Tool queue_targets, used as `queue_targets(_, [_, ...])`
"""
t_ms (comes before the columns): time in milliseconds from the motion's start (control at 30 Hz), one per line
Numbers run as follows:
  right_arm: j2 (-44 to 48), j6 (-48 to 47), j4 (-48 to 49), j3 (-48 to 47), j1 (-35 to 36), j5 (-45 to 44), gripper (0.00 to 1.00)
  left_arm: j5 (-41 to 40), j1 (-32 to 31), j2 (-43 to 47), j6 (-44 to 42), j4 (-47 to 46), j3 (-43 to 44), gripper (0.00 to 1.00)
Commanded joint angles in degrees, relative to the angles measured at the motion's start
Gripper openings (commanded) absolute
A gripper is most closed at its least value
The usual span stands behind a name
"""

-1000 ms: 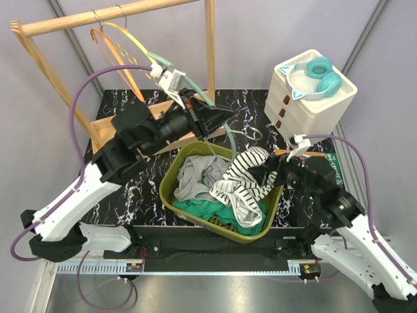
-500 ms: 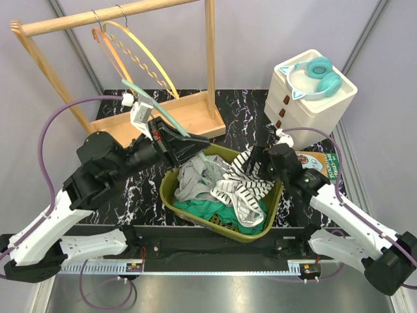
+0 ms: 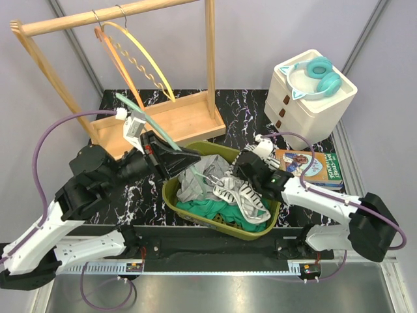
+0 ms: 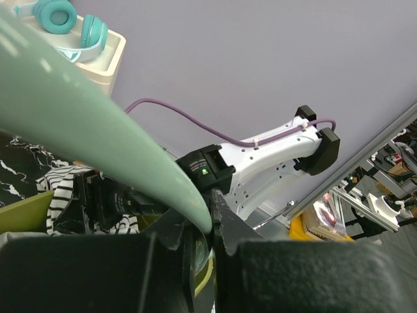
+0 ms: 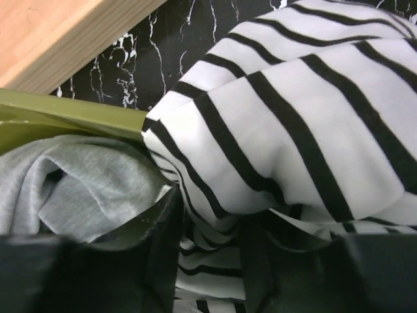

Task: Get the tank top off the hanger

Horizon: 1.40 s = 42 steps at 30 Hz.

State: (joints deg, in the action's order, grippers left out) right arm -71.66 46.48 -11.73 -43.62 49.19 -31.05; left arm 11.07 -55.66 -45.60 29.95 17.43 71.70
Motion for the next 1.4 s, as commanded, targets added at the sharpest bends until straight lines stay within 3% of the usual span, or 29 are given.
queue_targets(0, [-0.68, 0.12, 5.48, -3.23, 1.26, -6.05, 0.34, -0.79, -0.33, 2.71, -0.69, -1.53, -0.07, 0.00])
queue_targets(67, [0.37, -2.96, 5.84, -5.06, 1.44, -4.30, 0.14, -1.23, -0.24, 3.15, -0.69, -0.65, -0.25, 0.00])
queue_targets(167, [4.32, -9.29, 5.49, -7.26, 1.61, -0.26, 0.00, -1.58, -0.24, 3.77, -0.69, -0.21, -0.77, 0.00])
queue_targets(333, [12.41, -17.12, 3.74, -12.97, 1.70, 10.55, 0.00, -1.84, -0.24, 3.86, -0.69, 0.15, -1.04, 0.00])
queue_targets(467, [14.18, -19.58, -0.14, -23.32, 1.88, 22.75, 0.00, -2.02, -0.24, 3.59, -0.69, 0.24, -0.69, 0.00])
queue_targets(667, [14.44, -20.55, -2.42, -33.72, 2.05, 33.92, 0.00, -2.28, -0.24, 4.90, -0.86, 0.32, -0.42, 0.00])
queue_targets(800, [15.14, -20.03, -2.42, -33.56, 2.05, 39.12, 0.00, -2.55, -0.24, 6.14, -0.95, 0.24, -0.33, 0.00])
queue_targets(1000, [20.23, -19.76, 1.53, -23.46, 2.14, 50.02, 0.00, -2.11, -0.24, 6.67, -1.30, 0.32, 0.02, 0.00])
queue_targets(1100, [23.05, -19.41, 1.71, -16.61, 2.05, 47.85, 0.05, -1.23, -0.24, 6.32, -0.60, -0.03, 0.10, 0.00])
queue_targets(1233, [22.97, -18.00, 0.66, -8.78, 2.05, 35.49, 0.08, 0.62, -0.24, 5.53, 0.80, -2.75, -0.51, 0.00])
queue_targets(1367, [16.75, -16.95, -4.00, -9.12, 2.05, 30.09, 0.19, 1.06, -0.24, 4.04, 2.30, -4.77, -0.51, 0.00])
